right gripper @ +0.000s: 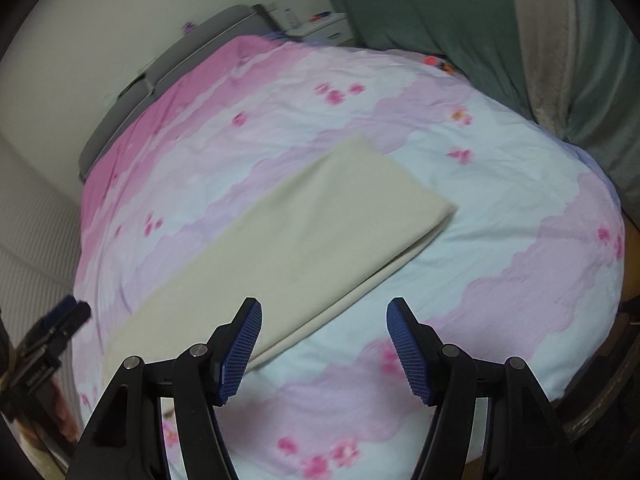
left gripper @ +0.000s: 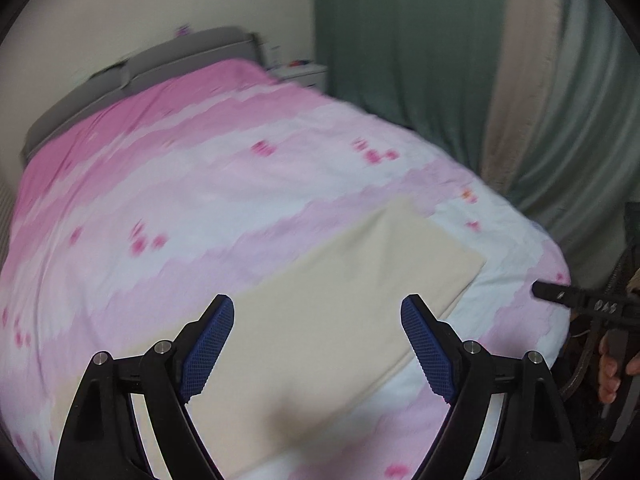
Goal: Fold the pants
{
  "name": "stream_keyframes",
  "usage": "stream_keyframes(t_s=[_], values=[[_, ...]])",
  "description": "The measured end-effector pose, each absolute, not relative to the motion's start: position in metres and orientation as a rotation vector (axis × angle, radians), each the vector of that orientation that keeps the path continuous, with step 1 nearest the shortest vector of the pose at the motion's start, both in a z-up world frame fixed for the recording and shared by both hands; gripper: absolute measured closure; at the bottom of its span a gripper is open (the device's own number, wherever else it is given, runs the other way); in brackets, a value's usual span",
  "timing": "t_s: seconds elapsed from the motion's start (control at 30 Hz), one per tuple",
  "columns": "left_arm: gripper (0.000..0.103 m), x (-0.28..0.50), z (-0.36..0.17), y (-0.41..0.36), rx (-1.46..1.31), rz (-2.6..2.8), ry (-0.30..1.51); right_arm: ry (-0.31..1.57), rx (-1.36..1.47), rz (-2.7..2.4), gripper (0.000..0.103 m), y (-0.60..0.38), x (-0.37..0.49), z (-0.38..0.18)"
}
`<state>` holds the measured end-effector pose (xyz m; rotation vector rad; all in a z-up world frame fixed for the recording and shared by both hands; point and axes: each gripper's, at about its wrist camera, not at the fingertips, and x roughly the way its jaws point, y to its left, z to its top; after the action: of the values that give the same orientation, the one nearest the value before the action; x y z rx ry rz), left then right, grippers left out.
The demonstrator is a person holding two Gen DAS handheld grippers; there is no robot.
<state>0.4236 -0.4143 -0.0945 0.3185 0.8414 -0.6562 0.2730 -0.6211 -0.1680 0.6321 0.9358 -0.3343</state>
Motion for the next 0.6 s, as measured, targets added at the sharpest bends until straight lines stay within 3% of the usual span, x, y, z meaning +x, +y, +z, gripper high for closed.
stream_keyframes(t_s=[0.27, 0.6], values=[[0.017, 0.478, -0.098, -0.526, 0.502, -0.921, 0.763, 0.856, 0.767, -0.439, 0.037, -0.686, 0.277, -0.194], [0.017, 0.567, -0.187, -0.632, 0.586, -1.151, 0.974, 0.805, 0.853, -0.571, 0.037, -0.726, 0.3, -0.254]])
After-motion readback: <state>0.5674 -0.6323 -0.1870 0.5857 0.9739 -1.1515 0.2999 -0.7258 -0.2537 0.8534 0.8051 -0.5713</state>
